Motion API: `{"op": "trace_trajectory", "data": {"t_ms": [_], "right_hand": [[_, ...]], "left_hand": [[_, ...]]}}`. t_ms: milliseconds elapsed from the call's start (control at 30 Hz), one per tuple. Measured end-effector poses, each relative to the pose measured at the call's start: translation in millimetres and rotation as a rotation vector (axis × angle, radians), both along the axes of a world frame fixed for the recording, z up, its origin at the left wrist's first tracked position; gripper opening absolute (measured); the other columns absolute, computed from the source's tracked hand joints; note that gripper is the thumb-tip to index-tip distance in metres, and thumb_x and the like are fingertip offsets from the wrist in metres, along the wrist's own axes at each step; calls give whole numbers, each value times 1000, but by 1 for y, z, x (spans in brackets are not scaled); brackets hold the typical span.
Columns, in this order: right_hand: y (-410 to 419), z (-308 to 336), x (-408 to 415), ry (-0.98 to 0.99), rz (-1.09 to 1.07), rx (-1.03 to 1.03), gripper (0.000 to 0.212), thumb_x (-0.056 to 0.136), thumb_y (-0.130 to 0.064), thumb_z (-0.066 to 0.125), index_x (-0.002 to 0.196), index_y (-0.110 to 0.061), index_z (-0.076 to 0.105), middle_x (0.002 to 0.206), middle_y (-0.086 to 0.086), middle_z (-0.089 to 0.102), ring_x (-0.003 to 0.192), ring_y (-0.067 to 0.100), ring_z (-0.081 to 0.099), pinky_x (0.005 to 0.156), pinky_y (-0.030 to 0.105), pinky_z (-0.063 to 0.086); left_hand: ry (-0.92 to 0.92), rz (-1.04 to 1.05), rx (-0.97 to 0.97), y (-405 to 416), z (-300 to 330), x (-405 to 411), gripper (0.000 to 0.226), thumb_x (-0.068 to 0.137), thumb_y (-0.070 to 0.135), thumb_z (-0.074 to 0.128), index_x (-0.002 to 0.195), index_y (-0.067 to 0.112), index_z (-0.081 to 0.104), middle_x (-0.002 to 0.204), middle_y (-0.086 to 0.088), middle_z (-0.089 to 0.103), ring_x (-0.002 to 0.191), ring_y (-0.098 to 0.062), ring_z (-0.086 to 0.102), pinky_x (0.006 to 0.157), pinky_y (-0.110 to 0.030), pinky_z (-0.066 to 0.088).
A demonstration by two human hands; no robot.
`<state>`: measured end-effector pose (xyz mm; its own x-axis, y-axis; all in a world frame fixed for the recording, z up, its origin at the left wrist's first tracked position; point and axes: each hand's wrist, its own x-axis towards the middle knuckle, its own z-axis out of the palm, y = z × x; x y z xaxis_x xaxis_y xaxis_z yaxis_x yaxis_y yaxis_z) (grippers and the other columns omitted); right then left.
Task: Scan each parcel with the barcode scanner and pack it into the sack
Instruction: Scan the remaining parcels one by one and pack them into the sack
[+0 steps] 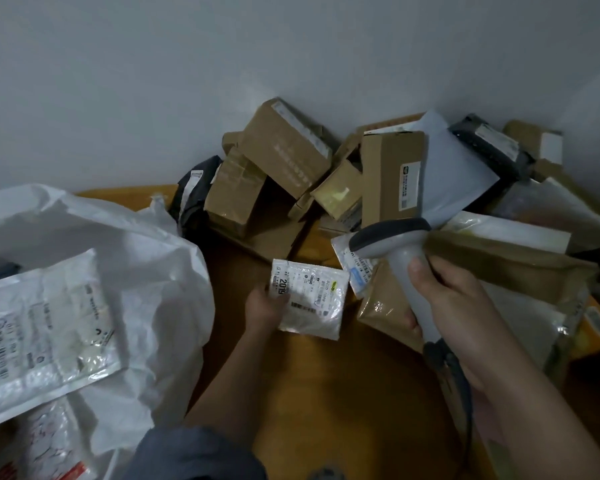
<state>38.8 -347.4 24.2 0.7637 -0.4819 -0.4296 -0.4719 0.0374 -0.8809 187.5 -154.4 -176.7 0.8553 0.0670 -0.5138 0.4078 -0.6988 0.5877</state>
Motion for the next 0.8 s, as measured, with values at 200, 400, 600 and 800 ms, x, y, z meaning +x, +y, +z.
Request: {"op": "trace_trajectory", "data": {"t_ms": [200, 400, 600, 800], "right_hand": [[8, 20, -19, -59, -44, -5, 25, 101, -38, 46, 86, -28, 64, 60, -3, 60, 43, 4, 56, 40, 13, 42], [20, 45, -48, -118, -52, -16, 25, 101, -39, 46, 88, -28, 63, 61, -2, 60, 46, 5, 58, 42, 18, 44], [35, 69, -77, -194, -54, 14, 30, 102, -39, 45, 93, -18, 64, 64, 5, 62, 46, 9, 58, 43, 22, 44], [55, 93, -103, -319, -39, 126, 29, 100, -43, 47, 95, -21, 65, 53, -6, 61, 50, 12, 59, 47, 26, 46]], "left_hand": [[-60, 156, -289, 8, 37, -27, 29, 97, 14, 58, 124, 5, 55, 123, -15, 60, 109, -34, 60, 78, -51, 58], [-60, 296, -568, 11, 83, -63, 25, 95, 8, 60, 120, 4, 61, 101, -2, 69, 80, -13, 67, 56, -19, 53], [-8, 453, -808, 11, 116, -98, 31, 91, 3, 65, 120, -4, 60, 97, -15, 68, 65, -13, 66, 53, -19, 52], [-25, 595, -1020, 10, 135, -132, 31, 94, -1, 59, 125, -3, 56, 113, -23, 67, 72, -18, 68, 59, -22, 56]]}}
